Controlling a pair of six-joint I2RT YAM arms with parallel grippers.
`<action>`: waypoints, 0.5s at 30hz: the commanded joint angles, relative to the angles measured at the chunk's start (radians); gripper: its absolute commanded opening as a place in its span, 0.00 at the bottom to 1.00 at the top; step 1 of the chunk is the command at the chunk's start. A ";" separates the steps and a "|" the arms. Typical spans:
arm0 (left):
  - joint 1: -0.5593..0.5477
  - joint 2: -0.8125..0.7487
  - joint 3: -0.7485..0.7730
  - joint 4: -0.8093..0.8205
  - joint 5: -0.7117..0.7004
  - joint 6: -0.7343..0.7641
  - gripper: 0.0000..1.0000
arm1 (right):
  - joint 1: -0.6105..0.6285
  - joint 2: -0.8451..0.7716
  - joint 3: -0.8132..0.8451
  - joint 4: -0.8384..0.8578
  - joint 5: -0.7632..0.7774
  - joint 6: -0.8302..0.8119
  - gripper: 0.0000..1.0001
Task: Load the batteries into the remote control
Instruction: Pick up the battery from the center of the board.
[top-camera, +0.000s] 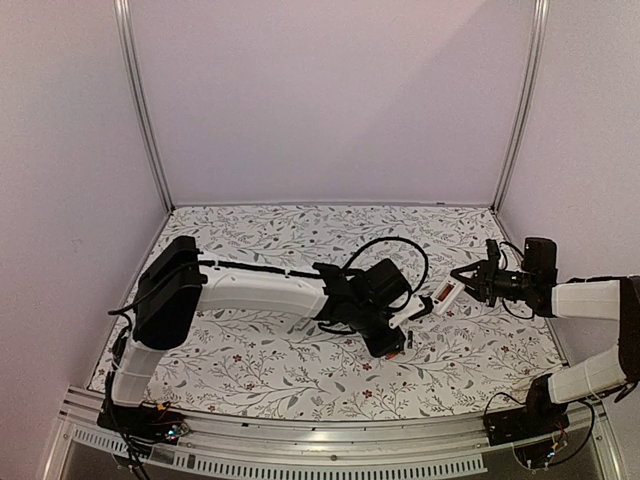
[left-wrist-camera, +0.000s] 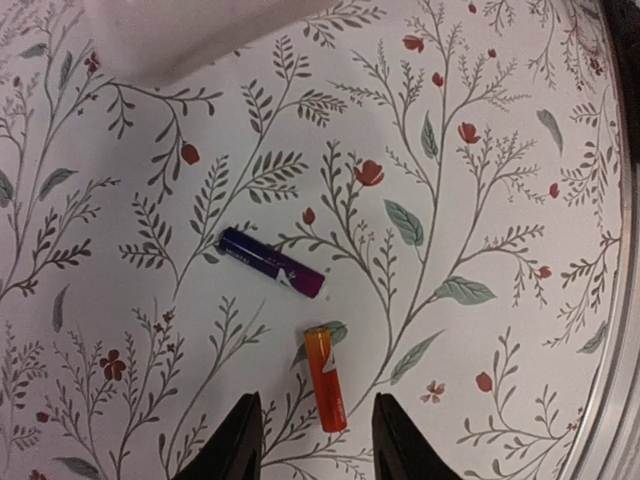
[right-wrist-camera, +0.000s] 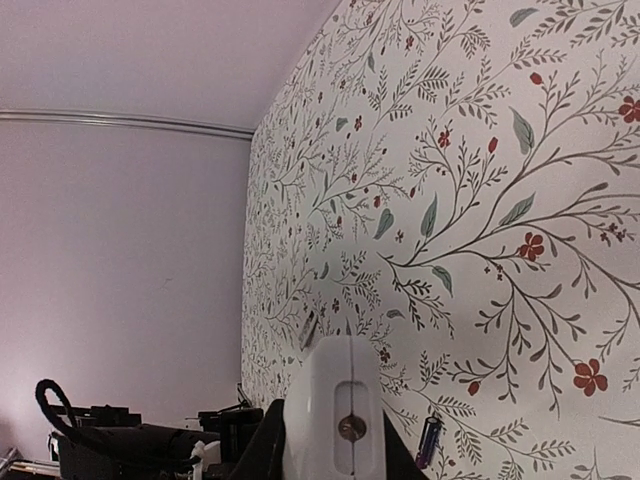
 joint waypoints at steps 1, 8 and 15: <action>-0.019 0.049 0.040 -0.057 0.003 0.028 0.37 | -0.005 -0.015 0.018 -0.042 -0.012 -0.035 0.00; -0.021 0.088 0.056 -0.085 -0.014 0.037 0.34 | -0.005 -0.014 0.027 -0.070 -0.007 -0.049 0.00; -0.028 0.117 0.057 -0.097 -0.049 0.045 0.25 | -0.004 -0.014 0.031 -0.088 -0.002 -0.061 0.00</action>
